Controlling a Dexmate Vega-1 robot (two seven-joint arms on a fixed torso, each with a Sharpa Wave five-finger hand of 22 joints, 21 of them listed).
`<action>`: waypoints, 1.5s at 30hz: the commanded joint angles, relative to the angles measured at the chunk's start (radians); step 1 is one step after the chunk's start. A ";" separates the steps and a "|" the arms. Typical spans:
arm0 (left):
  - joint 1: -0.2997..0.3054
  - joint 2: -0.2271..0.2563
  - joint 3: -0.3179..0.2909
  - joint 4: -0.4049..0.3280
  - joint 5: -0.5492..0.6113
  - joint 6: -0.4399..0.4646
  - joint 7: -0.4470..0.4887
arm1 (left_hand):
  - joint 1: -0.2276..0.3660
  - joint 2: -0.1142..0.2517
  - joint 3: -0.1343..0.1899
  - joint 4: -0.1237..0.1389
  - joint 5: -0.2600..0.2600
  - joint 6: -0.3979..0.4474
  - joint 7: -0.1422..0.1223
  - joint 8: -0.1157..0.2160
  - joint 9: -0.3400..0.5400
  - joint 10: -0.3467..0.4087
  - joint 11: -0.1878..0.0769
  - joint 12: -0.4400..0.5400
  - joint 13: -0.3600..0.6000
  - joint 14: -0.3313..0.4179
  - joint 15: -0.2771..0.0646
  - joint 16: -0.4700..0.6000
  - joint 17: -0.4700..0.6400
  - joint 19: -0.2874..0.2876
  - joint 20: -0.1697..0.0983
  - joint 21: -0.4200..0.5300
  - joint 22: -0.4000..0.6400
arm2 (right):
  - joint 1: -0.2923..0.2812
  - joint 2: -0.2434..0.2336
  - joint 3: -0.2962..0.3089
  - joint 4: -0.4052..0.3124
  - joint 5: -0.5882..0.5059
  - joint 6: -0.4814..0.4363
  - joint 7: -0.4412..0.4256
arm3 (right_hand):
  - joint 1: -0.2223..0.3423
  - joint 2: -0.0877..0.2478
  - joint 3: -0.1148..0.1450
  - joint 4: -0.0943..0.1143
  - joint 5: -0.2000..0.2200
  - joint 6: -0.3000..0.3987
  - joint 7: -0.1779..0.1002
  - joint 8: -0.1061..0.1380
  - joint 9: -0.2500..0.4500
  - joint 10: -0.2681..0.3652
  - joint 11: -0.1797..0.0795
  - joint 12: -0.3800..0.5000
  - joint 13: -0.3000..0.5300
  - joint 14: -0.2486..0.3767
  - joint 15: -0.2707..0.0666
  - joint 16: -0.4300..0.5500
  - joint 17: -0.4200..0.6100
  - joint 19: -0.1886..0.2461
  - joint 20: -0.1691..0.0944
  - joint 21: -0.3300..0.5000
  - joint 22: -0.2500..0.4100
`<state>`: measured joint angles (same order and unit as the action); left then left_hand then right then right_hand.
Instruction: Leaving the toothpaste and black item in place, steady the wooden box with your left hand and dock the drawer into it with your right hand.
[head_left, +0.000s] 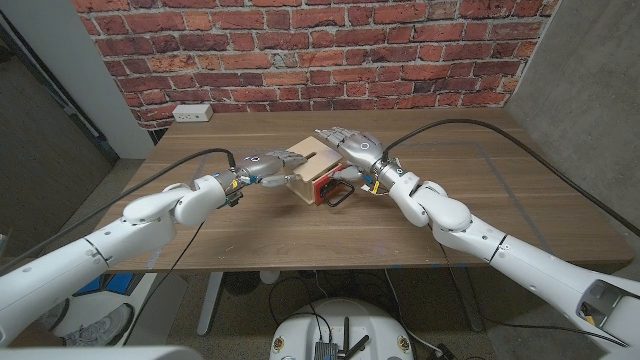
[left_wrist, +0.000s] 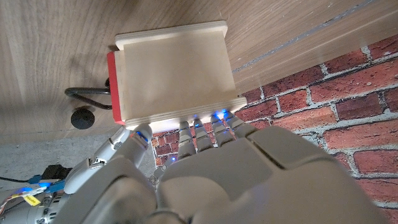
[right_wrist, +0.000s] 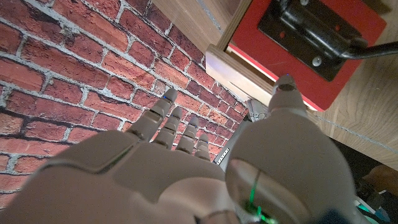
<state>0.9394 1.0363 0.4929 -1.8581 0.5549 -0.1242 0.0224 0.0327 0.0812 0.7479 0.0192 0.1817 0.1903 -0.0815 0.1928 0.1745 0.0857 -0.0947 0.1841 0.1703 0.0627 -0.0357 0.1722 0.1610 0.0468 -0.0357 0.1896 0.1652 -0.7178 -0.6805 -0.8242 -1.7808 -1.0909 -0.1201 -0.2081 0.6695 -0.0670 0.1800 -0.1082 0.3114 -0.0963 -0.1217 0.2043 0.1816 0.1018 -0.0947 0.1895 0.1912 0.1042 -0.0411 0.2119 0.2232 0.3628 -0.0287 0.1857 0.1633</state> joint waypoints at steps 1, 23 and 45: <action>-0.007 -0.004 0.006 0.004 0.001 -0.001 -0.004 | 0.005 0.078 0.006 -0.001 0.000 0.009 0.000 0.006 0.004 0.013 0.001 0.003 0.004 0.008 -0.084 0.003 0.004 0.009 -0.141 0.001 0.003 | 0.018 0.025 -0.023 0.040 0.008 -0.010 -0.030 | 0.001 0.002 0.001 0.003 0.012 0.009 -0.005 0.003 0.002 0.006 0.007 0.007 0.003 0.010 0.002 0.004 0.002 0.005 0.003 0.004 0.003; 0.001 -0.002 0.002 -0.006 0.002 0.013 -0.003 | 0.004 0.079 0.008 0.000 0.000 0.015 0.000 0.006 0.004 0.013 0.001 0.002 0.004 0.011 -0.084 0.003 0.004 0.011 -0.142 0.000 0.003 | 0.020 0.027 -0.043 0.058 0.026 -0.032 -0.065 | -0.008 0.002 -0.003 0.005 0.021 0.015 -0.006 0.003 0.002 0.007 0.013 0.006 0.003 0.017 0.004 0.006 0.002 0.014 0.006 0.005 0.003; -0.013 -0.007 0.009 -0.003 0.007 0.007 -0.011 | 0.004 0.079 0.011 0.001 0.000 0.016 -0.001 0.004 0.004 0.013 0.001 0.001 0.004 0.012 -0.085 0.002 0.004 0.013 -0.142 0.001 0.003 | -0.005 0.003 -0.027 0.018 0.017 -0.056 -0.035 | -0.009 0.010 -0.001 0.005 0.030 0.015 -0.007 0.001 0.002 0.004 0.018 0.003 0.003 0.017 0.007 0.006 0.002 0.017 0.007 0.004 0.003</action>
<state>0.9301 1.0303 0.4998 -1.8597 0.5591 -0.1163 0.0155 0.0327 0.0812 0.7521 0.0234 0.1817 0.2010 -0.0810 0.1894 0.1771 0.0929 -0.0913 0.1840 0.1702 0.0626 -0.0357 0.1722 0.1610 0.0468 -0.0357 0.1896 0.1668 -0.7157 -0.6775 -0.8518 -1.7652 -1.0659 -0.1685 -0.2518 0.6593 -0.0563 0.1762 -0.1035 0.3335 -0.0806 -0.1267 0.2042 0.1818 0.1031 -0.0856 0.1895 0.1933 0.1135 -0.0396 0.2118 0.2233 0.3717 -0.0197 0.1857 0.1655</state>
